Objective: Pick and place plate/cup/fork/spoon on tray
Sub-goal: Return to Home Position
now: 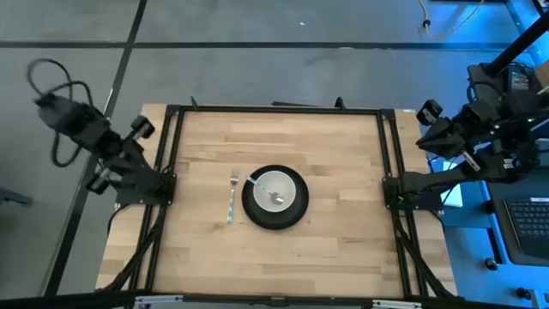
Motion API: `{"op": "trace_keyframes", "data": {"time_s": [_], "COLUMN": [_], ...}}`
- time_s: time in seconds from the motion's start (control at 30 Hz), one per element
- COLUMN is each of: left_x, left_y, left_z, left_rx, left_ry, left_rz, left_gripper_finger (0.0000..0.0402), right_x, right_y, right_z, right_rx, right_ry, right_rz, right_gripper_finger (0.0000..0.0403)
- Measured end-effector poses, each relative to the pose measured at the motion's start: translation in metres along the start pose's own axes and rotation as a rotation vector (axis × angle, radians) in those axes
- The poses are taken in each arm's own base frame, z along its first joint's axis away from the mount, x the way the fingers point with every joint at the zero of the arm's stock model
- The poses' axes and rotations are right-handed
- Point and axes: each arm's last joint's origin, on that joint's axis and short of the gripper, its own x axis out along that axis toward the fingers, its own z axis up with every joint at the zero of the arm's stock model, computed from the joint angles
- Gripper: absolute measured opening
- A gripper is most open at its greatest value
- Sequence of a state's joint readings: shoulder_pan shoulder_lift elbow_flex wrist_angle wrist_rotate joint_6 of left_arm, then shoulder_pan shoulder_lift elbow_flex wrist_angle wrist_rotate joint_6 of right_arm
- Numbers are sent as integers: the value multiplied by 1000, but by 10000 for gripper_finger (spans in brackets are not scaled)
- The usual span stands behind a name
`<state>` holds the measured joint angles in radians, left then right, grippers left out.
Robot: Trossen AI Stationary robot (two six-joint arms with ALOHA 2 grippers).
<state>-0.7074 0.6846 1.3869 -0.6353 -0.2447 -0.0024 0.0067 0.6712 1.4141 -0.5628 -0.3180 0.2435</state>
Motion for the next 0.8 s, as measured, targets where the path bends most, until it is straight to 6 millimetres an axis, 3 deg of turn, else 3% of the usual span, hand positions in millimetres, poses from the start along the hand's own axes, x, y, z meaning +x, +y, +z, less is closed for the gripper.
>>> {"op": "trace_keyframes", "data": {"time_s": [0.27, 0.4, 0.57, 0.8], "left_x": [16, 37, 51, 54], "left_y": [-4, -9, -9, 1], "left_z": [-72, -107, -139, -167], "left_rx": [-93, -141, -164, -173], "left_ry": [-161, -180, -305, -248], "left_rz": [-4, -5, -2, 136], "left_gripper_finger": [14, 14, 14, 14], "right_x": [2, 8, 13, 11], "right_y": [-6, -12, -15, -15], "right_z": [-21, -33, -41, -40], "right_rx": [83, 103, 105, 94], "right_ry": [-40, -54, -65, -91], "right_rz": [11, -5, -18, -10], "right_gripper_finger": [36, 36, 36, 36]}}
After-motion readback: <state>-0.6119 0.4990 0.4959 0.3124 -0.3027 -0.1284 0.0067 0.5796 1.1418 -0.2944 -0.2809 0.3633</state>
